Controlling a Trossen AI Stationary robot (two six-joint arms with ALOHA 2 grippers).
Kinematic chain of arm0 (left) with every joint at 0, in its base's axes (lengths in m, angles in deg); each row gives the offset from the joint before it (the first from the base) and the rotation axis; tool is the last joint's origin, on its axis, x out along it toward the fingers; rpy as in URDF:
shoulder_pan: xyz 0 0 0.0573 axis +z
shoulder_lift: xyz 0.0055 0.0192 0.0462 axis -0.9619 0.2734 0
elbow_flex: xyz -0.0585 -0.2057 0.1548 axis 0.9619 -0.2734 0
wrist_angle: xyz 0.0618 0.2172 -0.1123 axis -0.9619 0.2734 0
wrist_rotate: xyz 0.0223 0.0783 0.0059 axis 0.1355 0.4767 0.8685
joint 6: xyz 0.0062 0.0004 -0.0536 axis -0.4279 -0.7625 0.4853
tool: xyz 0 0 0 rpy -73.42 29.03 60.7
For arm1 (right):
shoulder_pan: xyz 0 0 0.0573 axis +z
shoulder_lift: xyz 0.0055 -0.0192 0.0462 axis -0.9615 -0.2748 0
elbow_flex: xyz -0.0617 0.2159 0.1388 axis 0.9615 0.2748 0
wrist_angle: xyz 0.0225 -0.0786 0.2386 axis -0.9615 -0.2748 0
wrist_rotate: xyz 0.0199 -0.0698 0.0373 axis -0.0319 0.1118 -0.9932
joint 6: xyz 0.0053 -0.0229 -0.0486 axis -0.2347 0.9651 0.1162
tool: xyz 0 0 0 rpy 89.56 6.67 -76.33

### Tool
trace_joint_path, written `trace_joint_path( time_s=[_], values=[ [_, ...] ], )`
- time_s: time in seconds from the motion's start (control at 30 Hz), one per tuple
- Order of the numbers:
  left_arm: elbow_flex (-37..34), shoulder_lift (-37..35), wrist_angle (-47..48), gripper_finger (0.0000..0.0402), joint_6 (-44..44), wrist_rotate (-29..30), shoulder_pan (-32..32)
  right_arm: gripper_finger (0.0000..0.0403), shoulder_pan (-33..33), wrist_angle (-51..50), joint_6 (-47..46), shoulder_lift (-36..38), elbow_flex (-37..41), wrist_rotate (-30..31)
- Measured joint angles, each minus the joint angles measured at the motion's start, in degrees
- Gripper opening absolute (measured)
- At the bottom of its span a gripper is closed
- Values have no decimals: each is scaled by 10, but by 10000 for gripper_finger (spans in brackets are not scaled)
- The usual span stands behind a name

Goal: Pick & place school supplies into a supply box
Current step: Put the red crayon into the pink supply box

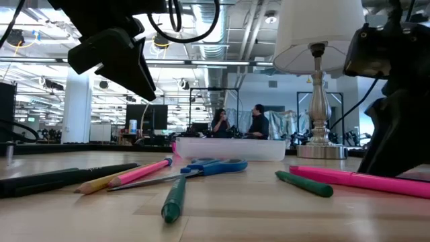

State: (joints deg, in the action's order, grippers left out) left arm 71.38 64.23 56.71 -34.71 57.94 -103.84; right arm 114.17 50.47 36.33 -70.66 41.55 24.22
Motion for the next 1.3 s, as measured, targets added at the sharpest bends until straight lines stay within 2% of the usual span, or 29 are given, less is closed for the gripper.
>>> trace_joint_path(
  time_s=[0.17,0.33,0.43,0.7,0.87,1.3],
  values=[
    [0,0,0,154,0,-4,0,118,0,-18,0,1,-1,-10],
    [0,0,0,154,0,-5,0,118,0,-31,40,6,0,3],
    [0,0,0,154,0,-5,0,118,0,-79,34,27,2,11],
    [0,0,8,154,1,4,0,118,16,-396,-236,115,2,15],
    [0,0,9,154,1,8,0,118,20,-538,-318,138,2,-11],
    [0,0,9,154,11,8,-4,118,-29,-543,-335,151,50,-58]
  ],
)
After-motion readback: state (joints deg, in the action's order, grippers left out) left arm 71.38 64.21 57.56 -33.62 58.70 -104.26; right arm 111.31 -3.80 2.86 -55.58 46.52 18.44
